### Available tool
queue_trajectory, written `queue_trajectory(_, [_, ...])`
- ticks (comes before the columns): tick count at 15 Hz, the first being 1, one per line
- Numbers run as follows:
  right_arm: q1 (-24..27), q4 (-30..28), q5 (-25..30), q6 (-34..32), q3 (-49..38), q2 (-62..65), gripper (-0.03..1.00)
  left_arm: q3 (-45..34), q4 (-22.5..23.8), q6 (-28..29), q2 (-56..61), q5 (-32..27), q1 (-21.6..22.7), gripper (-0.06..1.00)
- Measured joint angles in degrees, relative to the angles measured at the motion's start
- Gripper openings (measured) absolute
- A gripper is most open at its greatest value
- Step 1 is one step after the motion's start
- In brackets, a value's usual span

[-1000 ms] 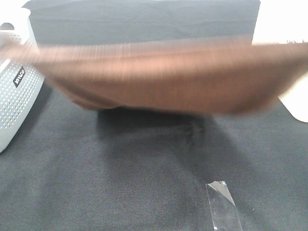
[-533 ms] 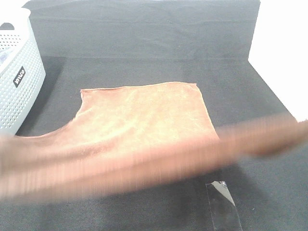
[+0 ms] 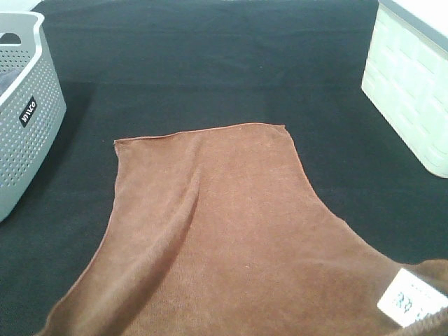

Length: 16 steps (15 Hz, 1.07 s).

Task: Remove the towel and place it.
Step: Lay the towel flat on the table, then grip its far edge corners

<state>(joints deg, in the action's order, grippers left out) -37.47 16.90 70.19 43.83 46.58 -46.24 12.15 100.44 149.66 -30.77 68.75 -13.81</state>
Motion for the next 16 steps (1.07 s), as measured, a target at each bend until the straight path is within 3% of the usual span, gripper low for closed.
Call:
queue_trajectory(3, [-3.6,1.4,-0.1,-1.5,-3.2,0.0,0.00,-0.2,-0.1,1.2,0.0,0.4,-1.5,0.00])
queue_trajectory(8, [-4.7,4.0,-0.2,-1.5,-10.0,0.0,0.00,-0.2,-0.1,5.7,0.0,0.6,-3.9,0.00])
queue_trajectory(12, [-7.8,7.7,-0.2,-0.9,-10.8,0.0,0.00,-8.1,-0.1,11.7,0.0,0.5,-3.9,0.00])
queue_trajectory(16, [-8.6,6.8,-0.2,-0.9,-10.8,0.0,0.00,-12.2,0.2,12.8,0.0,0.5,-3.9,0.00])
